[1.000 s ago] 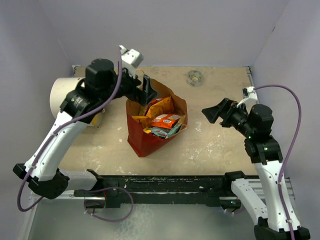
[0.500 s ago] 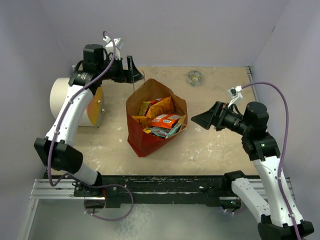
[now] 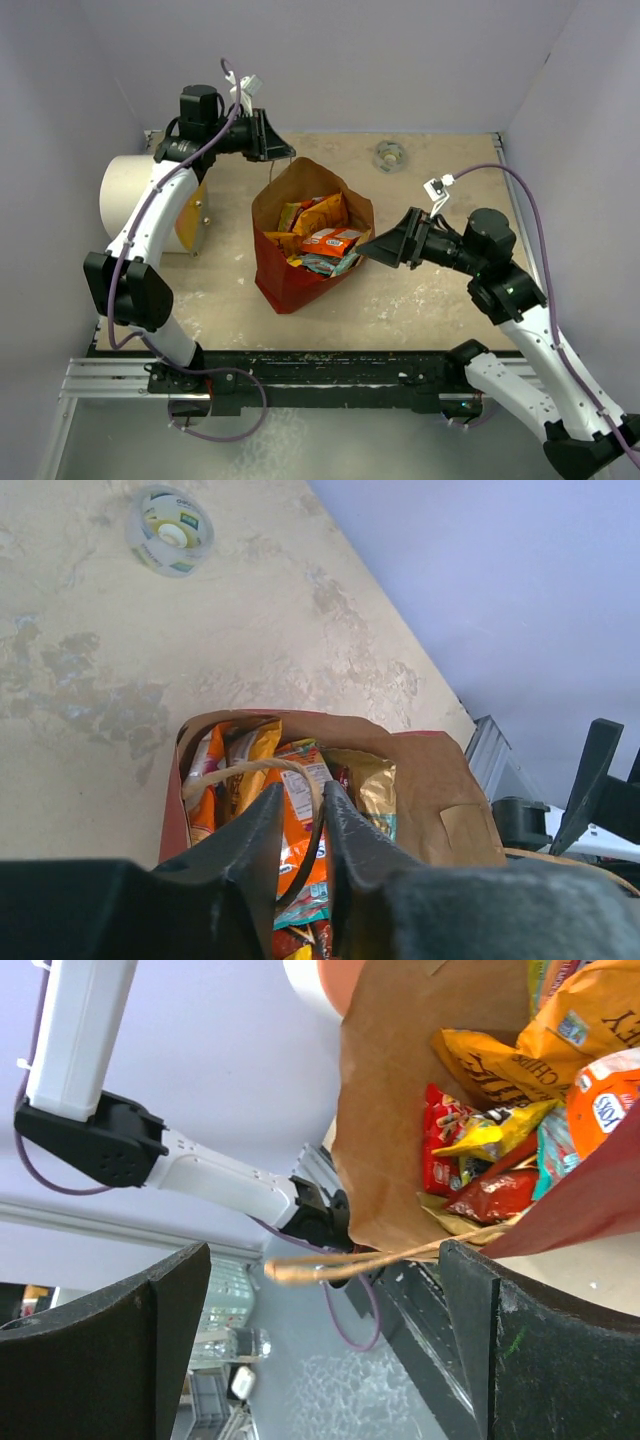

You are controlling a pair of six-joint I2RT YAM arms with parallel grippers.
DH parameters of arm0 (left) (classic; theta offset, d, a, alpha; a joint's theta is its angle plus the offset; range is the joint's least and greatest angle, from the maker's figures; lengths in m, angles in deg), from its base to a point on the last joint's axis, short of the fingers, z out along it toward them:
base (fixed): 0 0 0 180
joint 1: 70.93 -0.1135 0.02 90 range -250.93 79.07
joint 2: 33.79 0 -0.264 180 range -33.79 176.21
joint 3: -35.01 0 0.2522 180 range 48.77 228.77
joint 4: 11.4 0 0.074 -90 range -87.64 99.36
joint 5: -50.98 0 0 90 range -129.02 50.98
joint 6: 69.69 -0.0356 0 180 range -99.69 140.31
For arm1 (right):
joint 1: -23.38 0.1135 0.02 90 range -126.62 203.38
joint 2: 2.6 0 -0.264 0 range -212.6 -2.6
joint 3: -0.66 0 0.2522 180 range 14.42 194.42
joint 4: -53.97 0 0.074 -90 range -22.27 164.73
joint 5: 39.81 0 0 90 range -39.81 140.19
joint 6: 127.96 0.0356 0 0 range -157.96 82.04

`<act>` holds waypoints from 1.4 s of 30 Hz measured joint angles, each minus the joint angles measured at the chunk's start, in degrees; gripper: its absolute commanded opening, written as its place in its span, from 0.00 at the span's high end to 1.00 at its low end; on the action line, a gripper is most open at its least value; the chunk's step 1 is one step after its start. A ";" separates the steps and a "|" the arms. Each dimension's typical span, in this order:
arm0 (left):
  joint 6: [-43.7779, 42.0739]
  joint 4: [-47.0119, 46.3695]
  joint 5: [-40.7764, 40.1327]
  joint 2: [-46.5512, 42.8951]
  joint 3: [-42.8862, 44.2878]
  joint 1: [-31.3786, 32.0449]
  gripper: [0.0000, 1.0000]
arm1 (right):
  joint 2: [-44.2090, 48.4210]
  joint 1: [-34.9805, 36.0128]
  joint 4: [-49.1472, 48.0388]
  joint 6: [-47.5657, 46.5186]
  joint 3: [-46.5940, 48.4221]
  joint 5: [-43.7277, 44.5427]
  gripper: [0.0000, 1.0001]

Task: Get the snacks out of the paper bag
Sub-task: Adjust the paper bag at the center of the board.

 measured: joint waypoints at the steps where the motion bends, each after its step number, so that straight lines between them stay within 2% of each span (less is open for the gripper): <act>1: -0.04 0.11 0.17 -0.04 0.00 0.00 0.78 | 0.02 0.68 -0.52 0.70 -0.09 0.33 0.03; 4: -0.76 1.29 -0.13 -1.07 -0.94 0.00 0.83 | 0.00 2.27 -0.22 1.33 -0.07 1.75 0.02; 5: -2.16 3.72 -0.92 -3.19 -1.68 0.00 0.92 | -0.28 2.80 1.92 1.18 0.02 3.15 0.02; 7: -2.78 4.50 -1.27 -3.91 -1.68 0.00 1.00 | -0.59 3.08 2.89 1.11 0.02 3.78 0.02; 13: -5.92 10.71 -4.48 -8.79 -2.27 0.02 1.00 | -1.38 6.45 5.07 2.03 -0.20 4.92 0.03; 19: -4.90 13.88 -12.52 -16.81 -7.76 0.00 1.00 | -1.05 8.26 -2.58 7.13 -0.26 6.01 0.15; 27: 0.13 17.81 -23.50 -27.06 -12.59 0.02 1.00 | -9.31 8.28 -10.99 9.92 1.92 8.48 0.15; 29: 1.38 18.69 -25.66 -28.65 -13.49 0.02 0.96 | -12.28 8.28 -11.06 9.53 3.67 8.57 0.15; 32: 2.69 19.06 -26.88 -30.25 -14.84 0.00 0.84 | -14.45 8.28 -11.30 7.98 5.20 8.94 0.18; 33: 3.04 19.21 -27.08 -30.36 -14.93 0.00 0.75 | -14.58 8.28 -11.19 7.21 5.38 9.18 0.20; 38: 3.45 19.96 -29.03 -30.32 -14.93 0.00 0.51 | -14.21 8.31 -9.18 2.49 5.55 12.98 0.24; 40: 2.84 20.76 -30.42 -30.25 -14.84 0.00 0.34 | -14.05 8.31 -8.28 1.16 5.55 13.88 0.24; 42: 1.36 21.97 -32.22 -29.92 -14.34 0.00 0.28 | -14.01 8.31 -7.91 0.09 5.55 14.62 0.24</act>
